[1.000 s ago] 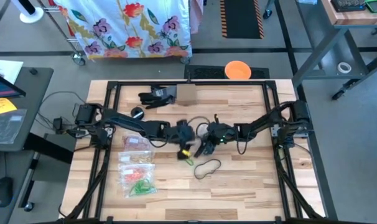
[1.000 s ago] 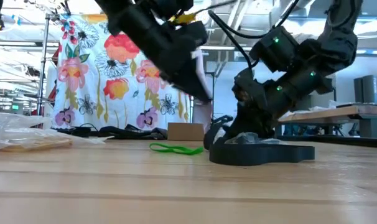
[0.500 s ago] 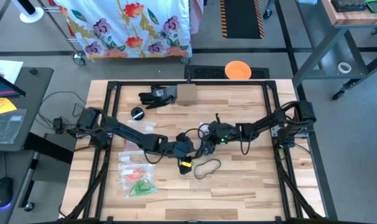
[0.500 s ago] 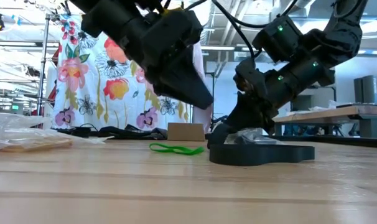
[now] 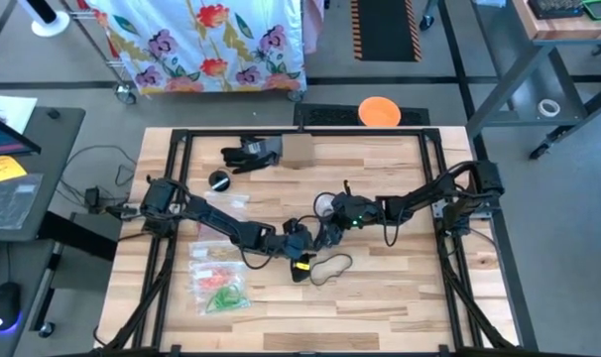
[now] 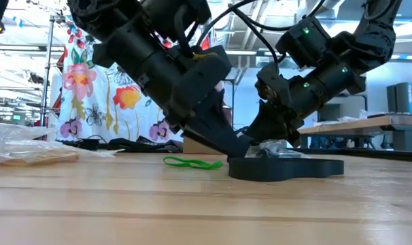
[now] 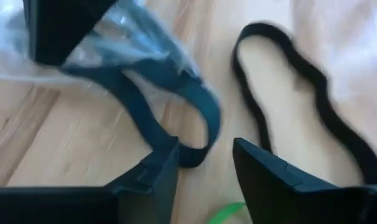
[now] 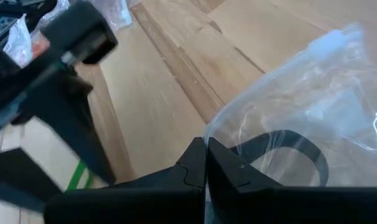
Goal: Sort rubber bands
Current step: Put the black rubber band into the transparent zip bag
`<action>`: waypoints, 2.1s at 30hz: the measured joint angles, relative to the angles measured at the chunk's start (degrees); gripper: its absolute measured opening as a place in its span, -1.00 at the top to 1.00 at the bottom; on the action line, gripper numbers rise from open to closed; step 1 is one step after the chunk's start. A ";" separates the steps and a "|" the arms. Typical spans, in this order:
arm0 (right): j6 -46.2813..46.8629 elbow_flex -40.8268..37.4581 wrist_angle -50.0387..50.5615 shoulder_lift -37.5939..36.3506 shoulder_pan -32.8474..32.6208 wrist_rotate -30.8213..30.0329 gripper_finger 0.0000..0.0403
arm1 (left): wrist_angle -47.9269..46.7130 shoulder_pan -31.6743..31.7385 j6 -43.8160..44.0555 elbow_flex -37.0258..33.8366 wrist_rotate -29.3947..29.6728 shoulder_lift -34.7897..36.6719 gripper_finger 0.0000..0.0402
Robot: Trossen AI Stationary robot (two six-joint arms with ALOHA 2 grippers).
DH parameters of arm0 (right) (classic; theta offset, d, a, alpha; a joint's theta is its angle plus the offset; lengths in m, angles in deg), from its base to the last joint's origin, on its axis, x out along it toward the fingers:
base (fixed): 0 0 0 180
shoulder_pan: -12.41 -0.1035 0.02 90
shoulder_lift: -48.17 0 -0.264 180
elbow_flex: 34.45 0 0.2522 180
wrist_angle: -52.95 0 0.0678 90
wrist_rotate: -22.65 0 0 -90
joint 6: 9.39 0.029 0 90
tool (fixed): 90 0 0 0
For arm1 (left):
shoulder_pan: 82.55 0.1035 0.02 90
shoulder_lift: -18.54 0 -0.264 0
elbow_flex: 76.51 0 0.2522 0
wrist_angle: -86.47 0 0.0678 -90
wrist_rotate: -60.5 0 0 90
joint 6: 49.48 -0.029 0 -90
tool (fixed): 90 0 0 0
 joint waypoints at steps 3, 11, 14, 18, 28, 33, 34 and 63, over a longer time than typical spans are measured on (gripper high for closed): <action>0.00 0.00 -0.31 0.00 -0.06 0.05 1.00 | -0.94 0.07 0.58 -0.03 0.44 -0.37 0.44; -0.06 0.02 -0.54 0.00 -0.17 1.03 1.00 | 0.11 0.37 -2.41 0.00 4.35 1.12 0.97; -0.91 0.02 -0.75 -0.94 -0.68 1.70 1.00 | -0.30 0.44 -3.35 0.02 5.71 2.27 0.99; -2.45 0.04 -0.67 -4.78 -2.44 1.64 1.00 | -2.29 0.42 -3.53 0.02 7.48 3.87 0.99; -2.26 0.11 8.23 -9.75 -4.50 -3.28 1.00 | -1.97 -1.70 -9.64 0.01 16.29 11.71 1.00; -2.12 0.11 5.58 -9.75 -4.87 -3.22 1.00 | 2.43 -0.18 -13.76 0.04 16.52 13.78 1.00; -1.95 0.11 4.94 -9.75 -5.16 -3.21 1.00 | 2.48 0.44 -13.79 0.03 16.07 13.70 1.00; -1.07 0.37 6.36 -16.41 -11.10 -13.74 1.00 | 7.88 1.72 -11.98 -0.07 16.48 9.29 1.00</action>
